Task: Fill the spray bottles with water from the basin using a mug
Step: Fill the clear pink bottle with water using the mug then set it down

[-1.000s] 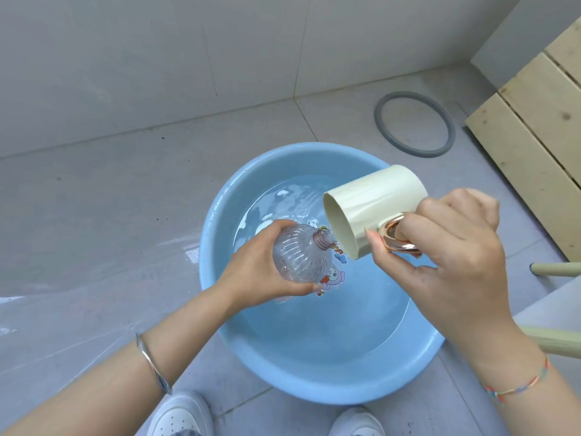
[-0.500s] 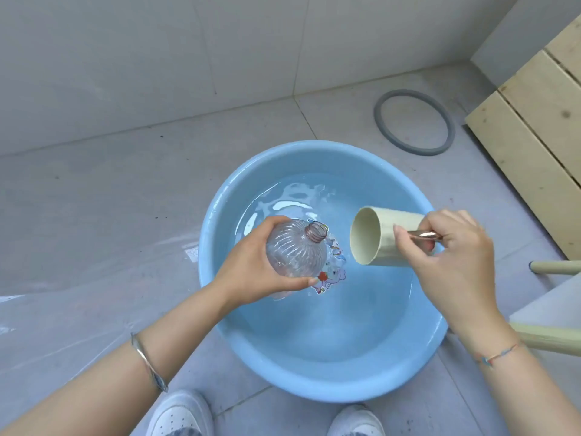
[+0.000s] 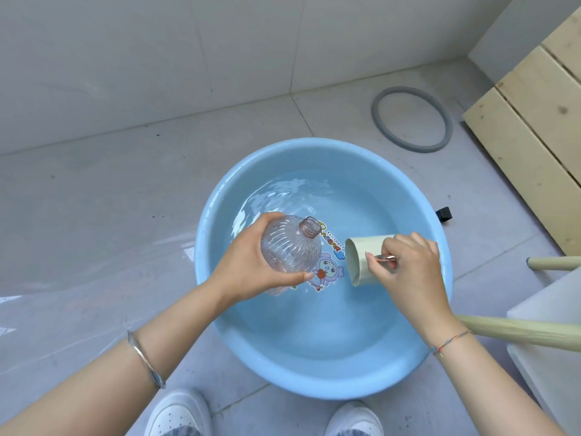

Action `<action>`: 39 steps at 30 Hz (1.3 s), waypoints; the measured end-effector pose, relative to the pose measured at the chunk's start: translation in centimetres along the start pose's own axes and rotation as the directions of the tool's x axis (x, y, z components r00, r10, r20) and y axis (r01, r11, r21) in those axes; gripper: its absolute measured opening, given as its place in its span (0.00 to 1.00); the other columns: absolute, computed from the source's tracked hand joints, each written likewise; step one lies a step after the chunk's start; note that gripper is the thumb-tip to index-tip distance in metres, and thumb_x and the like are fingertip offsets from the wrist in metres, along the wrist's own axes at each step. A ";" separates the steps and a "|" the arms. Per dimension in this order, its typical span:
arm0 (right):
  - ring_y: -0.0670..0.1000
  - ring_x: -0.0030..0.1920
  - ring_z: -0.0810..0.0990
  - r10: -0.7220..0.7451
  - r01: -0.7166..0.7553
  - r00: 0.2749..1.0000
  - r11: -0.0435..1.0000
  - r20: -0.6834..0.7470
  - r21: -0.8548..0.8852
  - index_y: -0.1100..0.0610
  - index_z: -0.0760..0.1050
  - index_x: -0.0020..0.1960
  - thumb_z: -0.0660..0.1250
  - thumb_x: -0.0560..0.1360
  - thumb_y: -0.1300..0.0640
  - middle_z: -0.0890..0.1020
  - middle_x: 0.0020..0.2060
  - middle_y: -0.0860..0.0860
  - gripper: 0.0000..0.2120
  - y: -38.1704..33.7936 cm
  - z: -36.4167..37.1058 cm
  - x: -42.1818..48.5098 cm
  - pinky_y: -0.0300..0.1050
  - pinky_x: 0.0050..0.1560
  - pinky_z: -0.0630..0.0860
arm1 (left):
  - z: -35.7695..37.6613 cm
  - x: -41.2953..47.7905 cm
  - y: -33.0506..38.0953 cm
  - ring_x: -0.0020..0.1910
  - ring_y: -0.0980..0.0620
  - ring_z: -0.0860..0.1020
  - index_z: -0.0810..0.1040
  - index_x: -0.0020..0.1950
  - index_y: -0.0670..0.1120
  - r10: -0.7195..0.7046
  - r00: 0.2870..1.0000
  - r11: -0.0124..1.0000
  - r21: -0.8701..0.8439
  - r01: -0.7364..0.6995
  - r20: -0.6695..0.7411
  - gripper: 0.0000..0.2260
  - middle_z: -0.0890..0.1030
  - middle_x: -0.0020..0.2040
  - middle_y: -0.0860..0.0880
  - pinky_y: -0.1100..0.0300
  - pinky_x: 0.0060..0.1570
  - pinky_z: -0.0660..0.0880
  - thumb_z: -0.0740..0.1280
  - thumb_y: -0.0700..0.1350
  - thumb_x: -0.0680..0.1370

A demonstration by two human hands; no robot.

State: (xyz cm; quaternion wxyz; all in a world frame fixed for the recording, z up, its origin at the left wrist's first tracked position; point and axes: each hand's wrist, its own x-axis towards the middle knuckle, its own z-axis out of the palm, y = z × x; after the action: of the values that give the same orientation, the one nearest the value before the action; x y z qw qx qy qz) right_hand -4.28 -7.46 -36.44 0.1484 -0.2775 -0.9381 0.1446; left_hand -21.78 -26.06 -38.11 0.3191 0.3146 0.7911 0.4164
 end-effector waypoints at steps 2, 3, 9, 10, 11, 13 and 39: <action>0.51 0.32 0.64 0.009 -0.009 1.000 1.000 0.016 0.003 0.50 0.60 0.32 0.73 0.67 0.58 0.62 0.27 0.42 0.20 0.0 0.2 -0.1 0.43 0.40 0.53 | 0.0 0.0 0.0 0.61 0.70 0.71 0.69 0.65 0.61 0.003 1.000 1.000 -0.013 -0.003 -0.013 0.39 0.75 0.61 0.65 0.78 0.57 0.63 0.83 0.58 0.58; 0.51 0.32 0.64 0.019 -0.020 0.999 1.000 0.029 0.009 0.50 0.60 0.31 0.74 0.67 0.59 0.62 0.27 0.42 0.22 0.0 0.3 -0.1 0.43 0.40 0.54 | 0.0 0.0 0.0 0.61 0.69 0.72 0.69 0.65 0.60 0.003 1.000 1.000 -0.017 -0.003 -0.019 0.39 0.76 0.61 0.65 0.77 0.57 0.64 0.83 0.58 0.58; 0.49 0.33 0.66 0.238 -0.236 0.971 0.940 0.021 0.247 0.53 0.60 0.28 0.74 0.70 0.61 0.65 0.25 0.48 0.24 -0.2 -0.3 -0.2 0.46 0.37 0.61 | 0.0 0.0 0.2 0.60 0.67 0.74 0.70 0.66 0.59 0.010 0.999 0.999 -0.047 -0.013 -0.050 0.40 0.77 0.60 0.64 0.74 0.59 0.67 0.83 0.56 0.58; 0.49 0.32 0.65 0.295 -0.286 0.955 0.904 0.018 0.318 0.56 0.61 0.28 0.73 0.71 0.60 0.65 0.26 0.49 0.22 -0.1 -0.7 -0.2 0.44 0.36 0.61 | 0.0 0.0 0.2 0.60 0.67 0.74 0.70 0.66 0.58 0.014 0.998 0.999 -0.049 -0.016 -0.054 0.39 0.77 0.59 0.64 0.75 0.58 0.67 0.83 0.56 0.58; 0.48 0.31 0.64 0.346 -0.327 0.938 0.863 0.023 0.385 0.59 0.62 0.29 0.73 0.72 0.60 0.65 0.26 0.50 0.22 0.0 -1.0 -0.2 0.42 0.34 0.61 | 0.0 0.0 0.2 0.59 0.68 0.74 0.70 0.65 0.58 0.017 0.998 0.999 -0.051 -0.020 -0.057 0.39 0.78 0.59 0.64 0.76 0.57 0.67 0.83 0.55 0.59; 0.46 0.28 0.62 0.407 -0.368 0.913 0.782 0.036 0.503 0.63 0.63 0.30 0.73 0.73 0.59 0.66 0.26 0.54 0.22 0.0 -1.7 -0.2 0.37 0.29 0.58 | 0.0 0.0 0.3 0.58 0.70 0.74 0.70 0.65 0.59 0.024 0.998 0.998 -0.056 -0.027 -0.062 0.38 0.78 0.58 0.65 0.79 0.55 0.66 0.84 0.55 0.59; 0.57 0.34 0.72 0.288 -0.143 0.932 0.850 -0.221 0.506 0.61 0.67 0.31 0.71 0.70 0.52 0.74 0.29 0.61 0.18 -5.6 -8.5 1.5 0.37 0.35 0.65 | 0.4 -0.1 0.7 0.63 0.63 0.73 0.67 0.67 0.62 0.056 0.998 0.998 0.031 -0.055 -0.017 0.42 0.75 0.62 0.65 0.55 0.65 0.71 0.79 0.65 0.56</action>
State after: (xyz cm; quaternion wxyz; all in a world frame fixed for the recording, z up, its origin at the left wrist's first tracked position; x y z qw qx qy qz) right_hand -5.13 -9.51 -26.33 0.3307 -0.3542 -0.8028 0.3473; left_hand -21.31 -25.66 -37.70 0.2956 0.3376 0.7911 0.4158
